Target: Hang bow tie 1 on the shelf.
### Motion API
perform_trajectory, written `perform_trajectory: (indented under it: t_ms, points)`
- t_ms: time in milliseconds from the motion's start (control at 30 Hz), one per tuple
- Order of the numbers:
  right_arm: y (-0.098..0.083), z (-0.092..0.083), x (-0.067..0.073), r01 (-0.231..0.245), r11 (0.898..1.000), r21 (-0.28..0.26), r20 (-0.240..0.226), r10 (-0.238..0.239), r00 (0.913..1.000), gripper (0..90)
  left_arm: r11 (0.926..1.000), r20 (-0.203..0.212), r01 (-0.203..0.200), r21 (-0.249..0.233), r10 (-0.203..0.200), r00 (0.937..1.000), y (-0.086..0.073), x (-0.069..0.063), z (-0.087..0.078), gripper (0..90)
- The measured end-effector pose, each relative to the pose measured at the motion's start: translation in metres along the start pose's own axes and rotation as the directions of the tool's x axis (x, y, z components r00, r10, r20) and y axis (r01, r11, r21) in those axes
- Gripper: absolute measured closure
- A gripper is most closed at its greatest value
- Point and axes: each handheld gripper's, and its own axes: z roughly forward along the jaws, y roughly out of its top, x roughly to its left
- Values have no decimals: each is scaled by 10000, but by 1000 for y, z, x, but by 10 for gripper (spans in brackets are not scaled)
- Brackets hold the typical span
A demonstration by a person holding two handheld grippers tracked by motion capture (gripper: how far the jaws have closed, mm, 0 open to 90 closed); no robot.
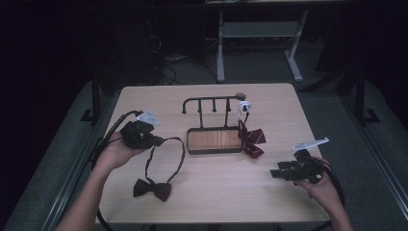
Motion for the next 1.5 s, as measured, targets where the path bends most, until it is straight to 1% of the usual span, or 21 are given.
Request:
perform_trajectory:
  t_ms: [167,200,233,433,633,800,900,1067,1200,1233,1300,1333,1367,1467,1500]
  points:
    - [0,-1,0,-19,10000,-1,-7,19,10000,423,10000,-26,-58,-24,58,10000,4,0,-3,896]
    - [0,-1,-1,-26,10000,0,-12,26,10000,423,9999,-5,-126,12,126,9999,5,0,-4,896]
    - [0,-1,0,-30,10000,4,-14,30,10000,423,10000,8,-80,2,80,10000,6,-1,-4,896]
    - [0,-1,0,19,10000,-13,-45,-19,10000,423,9997,27,-238,-3,238,9997,10,-2,-6,896]
    - [0,-1,1,14,10000,-7,-51,-14,10000,423,9996,21,-274,-19,274,9996,14,-4,-10,896]
    - [1,-1,1,24,10000,-21,-54,-24,10000,423,9990,27,-456,5,456,9990,19,-5,-13,896]
    - [1,-1,1,25,10000,-23,-53,-25,10000,423,9985,65,-546,-44,546,9985,22,-5,-15,896]
    - [1,0,2,85,10000,24,-37,-85,10000,423,9984,126,-542,-139,544,9984,26,-7,-18,896]
    - [1,-1,2,92,10000,-1,-39,-92,9999,423,9975,111,-685,-146,687,9976,30,-7,-21,896]
    - [1,-1,2,85,10000,-10,-45,-85,10000,423,9978,108,-651,-159,653,9978,31,-7,-22,896]
    - [1,-1,2,86,10000,-16,-41,-86,10000,423,9973,67,-723,-111,724,9974,33,-7,-22,896]
    - [1,-1,2,79,10000,-15,-42,-79,10000,422,9976,82,-677,-128,678,9977,34,-7,-23,896]
    - [1,-1,2,86,10000,-13,-41,-86,10000,421,9971,60,-756,-102,757,9971,35,-6,-23,896]
    - [1,-1,2,77,10000,-11,-39,-77,10000,421,9973,42,-723,-125,724,9974,38,-6,-24,896]
    - [1,-1,2,75,10000,-18,-39,-75,10000,421,9968,30,-786,-119,786,9969,39,-5,-25,896]
